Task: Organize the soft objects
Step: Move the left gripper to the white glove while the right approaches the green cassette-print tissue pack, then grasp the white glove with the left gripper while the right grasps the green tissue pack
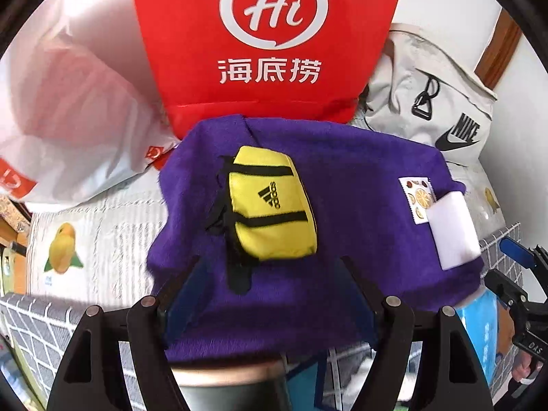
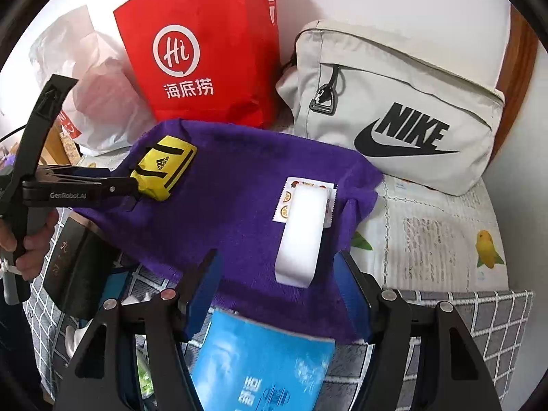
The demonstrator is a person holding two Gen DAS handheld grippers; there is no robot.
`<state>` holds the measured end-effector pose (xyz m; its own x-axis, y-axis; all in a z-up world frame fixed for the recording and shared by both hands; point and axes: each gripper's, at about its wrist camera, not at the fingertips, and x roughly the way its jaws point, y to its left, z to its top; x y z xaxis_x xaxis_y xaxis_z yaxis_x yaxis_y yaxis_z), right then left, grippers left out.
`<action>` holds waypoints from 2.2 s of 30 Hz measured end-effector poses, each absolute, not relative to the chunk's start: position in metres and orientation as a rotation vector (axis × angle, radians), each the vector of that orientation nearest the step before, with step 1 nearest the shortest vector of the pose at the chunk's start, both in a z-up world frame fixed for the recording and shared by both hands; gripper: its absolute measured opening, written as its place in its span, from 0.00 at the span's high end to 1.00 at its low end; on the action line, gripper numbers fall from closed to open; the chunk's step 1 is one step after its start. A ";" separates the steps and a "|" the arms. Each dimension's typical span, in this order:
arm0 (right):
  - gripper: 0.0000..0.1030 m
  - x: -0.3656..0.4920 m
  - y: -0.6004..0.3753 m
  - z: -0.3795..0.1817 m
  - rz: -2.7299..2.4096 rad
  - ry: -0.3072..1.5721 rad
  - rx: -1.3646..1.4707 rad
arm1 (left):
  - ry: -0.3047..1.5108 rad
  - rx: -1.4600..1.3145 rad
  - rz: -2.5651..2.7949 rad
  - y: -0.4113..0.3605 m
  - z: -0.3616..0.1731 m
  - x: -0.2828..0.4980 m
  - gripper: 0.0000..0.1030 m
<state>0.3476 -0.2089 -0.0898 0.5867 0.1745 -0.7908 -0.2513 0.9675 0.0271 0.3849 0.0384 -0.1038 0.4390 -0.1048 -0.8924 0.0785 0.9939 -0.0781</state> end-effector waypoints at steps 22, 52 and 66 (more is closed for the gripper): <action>0.35 0.239 -0.182 -0.069 0.312 0.848 -0.088 | 1.037 -0.079 -0.155 0.046 -0.069 0.232 0.26; 0.35 0.167 -0.164 -0.068 0.328 0.833 -0.198 | 1.030 -0.142 -0.251 0.051 -0.116 0.152 0.31; 0.35 0.168 -0.143 -0.090 0.275 0.914 -0.220 | 1.041 -0.079 -0.323 0.044 -0.144 0.159 0.56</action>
<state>0.1680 -0.1427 -0.0904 0.5796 0.1402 -0.8027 -0.3254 0.9430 -0.0702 0.1589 0.0436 -0.1437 0.4627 -0.2994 -0.8344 0.2249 0.9501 -0.2162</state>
